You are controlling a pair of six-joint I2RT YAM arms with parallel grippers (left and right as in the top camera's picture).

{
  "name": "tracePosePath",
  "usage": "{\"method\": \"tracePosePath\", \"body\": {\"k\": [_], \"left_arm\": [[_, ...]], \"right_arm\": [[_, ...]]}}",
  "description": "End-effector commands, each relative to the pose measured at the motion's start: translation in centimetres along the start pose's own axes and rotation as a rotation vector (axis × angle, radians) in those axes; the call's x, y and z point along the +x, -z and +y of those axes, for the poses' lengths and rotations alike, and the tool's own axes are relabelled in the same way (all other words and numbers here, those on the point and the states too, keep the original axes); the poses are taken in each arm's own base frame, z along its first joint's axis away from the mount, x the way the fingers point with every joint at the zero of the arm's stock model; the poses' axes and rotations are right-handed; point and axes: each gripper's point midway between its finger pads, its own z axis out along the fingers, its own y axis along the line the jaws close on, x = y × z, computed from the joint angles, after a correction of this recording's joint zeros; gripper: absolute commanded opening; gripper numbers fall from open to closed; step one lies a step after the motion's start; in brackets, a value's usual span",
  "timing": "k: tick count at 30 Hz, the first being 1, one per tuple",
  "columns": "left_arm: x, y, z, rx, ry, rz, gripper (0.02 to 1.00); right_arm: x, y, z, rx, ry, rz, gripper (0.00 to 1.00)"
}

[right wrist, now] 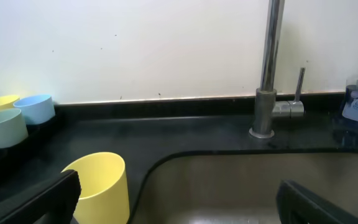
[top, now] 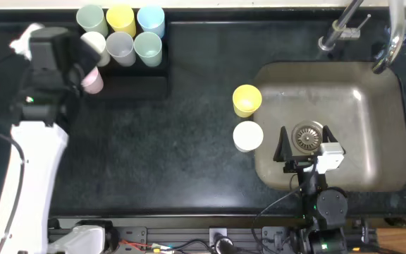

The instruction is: Store Cups

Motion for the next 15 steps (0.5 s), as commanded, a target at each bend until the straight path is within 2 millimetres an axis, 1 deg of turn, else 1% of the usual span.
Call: {"method": "tracePosePath", "body": {"k": [1, 2, 4, 7, 10, 12, 15], "left_arm": [[3.7, 2.3, -7.6, 0.175, -0.208, 0.051, 0.939], [5.1, 2.7, -9.2, 0.209, -0.244, 0.074, 0.947], [8.3, 3.2, -11.7, 0.252, -0.309, 0.129, 0.963], [13.4, 3.5, -14.7, 0.287, -0.408, 0.22, 0.967], [17.9, 3.6, -17.1, 0.291, -0.482, 0.307, 0.967], [20.4, 3.4, -18.3, 0.291, -0.532, 0.368, 0.967], [23.7, 3.0, -19.7, 0.29, -0.579, 0.472, 0.967]], "right_arm": [[0.3, 0.0, -0.1, 0.006, 0.0, -0.002, 0.998], [0.3, 0.0, -0.1, 0.006, 0.0, -0.002, 0.998], [0.3, 0.0, -0.1, 0.006, 0.0, -0.002, 0.998], [0.3, 0.0, -0.1, 0.006, 0.0, -0.002, 0.998], [0.3, 0.0, -0.1, 0.006, 0.0, -0.002, 0.996], [0.3, 0.0, -0.1, 0.006, 0.0, -0.002, 0.998], [0.3, 0.0, -0.1, 0.006, 0.0, -0.002, 0.996]]}}
